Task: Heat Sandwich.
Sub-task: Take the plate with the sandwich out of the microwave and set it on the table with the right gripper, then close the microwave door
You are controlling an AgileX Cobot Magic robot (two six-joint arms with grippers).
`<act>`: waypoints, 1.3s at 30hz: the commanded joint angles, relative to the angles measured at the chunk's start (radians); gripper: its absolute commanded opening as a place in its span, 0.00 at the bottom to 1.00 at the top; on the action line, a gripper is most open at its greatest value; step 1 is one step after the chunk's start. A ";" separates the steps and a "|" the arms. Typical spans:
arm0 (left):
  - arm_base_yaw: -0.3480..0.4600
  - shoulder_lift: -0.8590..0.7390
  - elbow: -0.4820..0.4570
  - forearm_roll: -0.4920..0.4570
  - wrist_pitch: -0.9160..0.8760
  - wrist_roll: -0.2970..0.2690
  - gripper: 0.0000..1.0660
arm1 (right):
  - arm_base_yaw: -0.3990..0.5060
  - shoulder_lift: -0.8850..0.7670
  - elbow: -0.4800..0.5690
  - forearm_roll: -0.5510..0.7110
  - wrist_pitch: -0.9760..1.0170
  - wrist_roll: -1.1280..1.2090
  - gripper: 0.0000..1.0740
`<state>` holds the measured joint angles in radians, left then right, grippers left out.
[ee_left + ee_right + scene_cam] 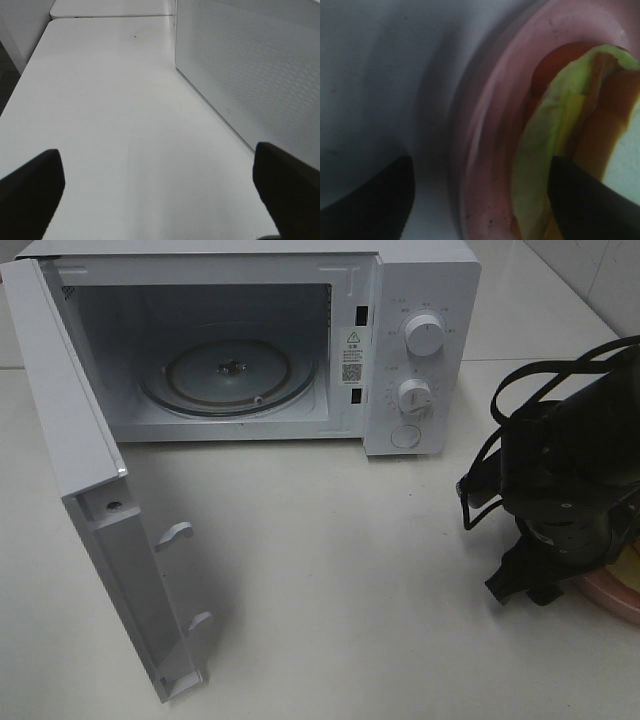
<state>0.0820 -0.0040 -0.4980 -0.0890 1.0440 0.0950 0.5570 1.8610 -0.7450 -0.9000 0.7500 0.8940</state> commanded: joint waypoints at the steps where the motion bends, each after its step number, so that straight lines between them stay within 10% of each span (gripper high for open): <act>1: -0.008 -0.026 0.003 -0.003 -0.007 -0.003 0.91 | 0.001 -0.025 0.007 0.057 -0.050 -0.025 0.70; 39: -0.008 -0.026 0.003 -0.003 -0.007 -0.003 0.91 | 0.001 -0.861 0.007 0.682 0.207 -0.687 0.70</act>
<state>0.0820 -0.0040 -0.4980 -0.0890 1.0440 0.0950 0.5570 1.0700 -0.7430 -0.2550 0.9090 0.2540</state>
